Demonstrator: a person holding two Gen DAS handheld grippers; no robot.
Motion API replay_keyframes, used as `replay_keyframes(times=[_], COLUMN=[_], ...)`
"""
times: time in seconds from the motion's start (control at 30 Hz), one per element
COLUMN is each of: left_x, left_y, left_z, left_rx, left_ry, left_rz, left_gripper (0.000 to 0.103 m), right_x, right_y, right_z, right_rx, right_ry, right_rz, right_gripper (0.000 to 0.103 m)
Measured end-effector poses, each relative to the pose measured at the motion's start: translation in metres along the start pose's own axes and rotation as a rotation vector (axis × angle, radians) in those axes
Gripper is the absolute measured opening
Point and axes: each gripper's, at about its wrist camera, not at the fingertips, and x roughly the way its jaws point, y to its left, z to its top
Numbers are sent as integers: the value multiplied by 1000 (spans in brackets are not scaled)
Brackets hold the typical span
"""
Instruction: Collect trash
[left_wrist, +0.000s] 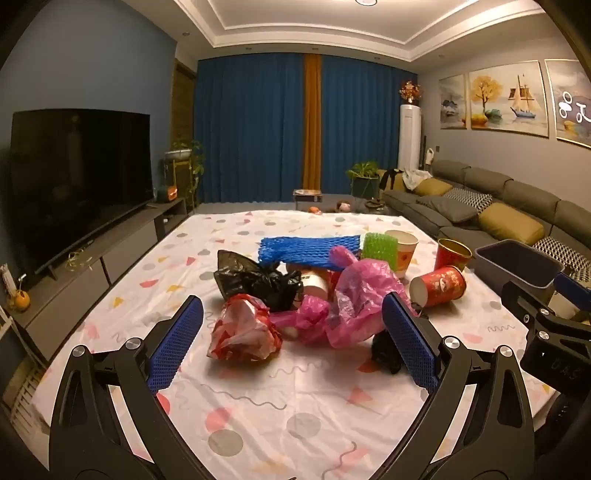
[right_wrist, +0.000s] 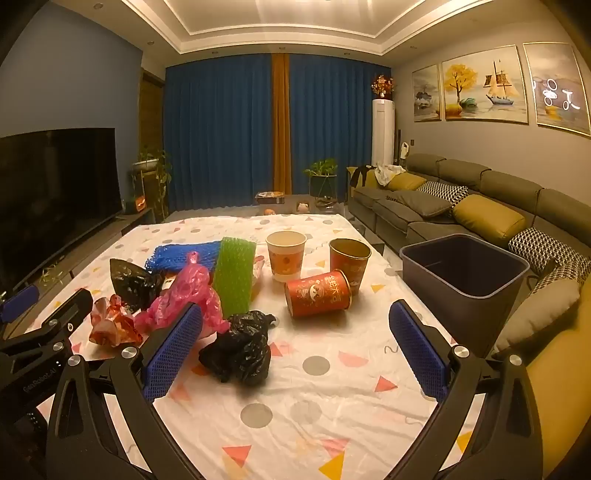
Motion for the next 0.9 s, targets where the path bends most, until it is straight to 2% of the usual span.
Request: replay_keyframes(times=[0.17,0.33,0.9], left_x=[4,-5,-8], left_y=[-4,-4,-2], left_z=[4,2,1], left_rx=[17,6,-2], left_ry=[11,-24,-21], left_rz=[3,-4,-13], left_gripper=[96,96,96], right_x=[1,0,-5], right_y=[-2,-1,-1], right_z=[0,0,0], right_rx=[2,6,7], right_ry=[3,-7,-17], right_rz=[-5,-6,-11], right_gripper=[98,98,98])
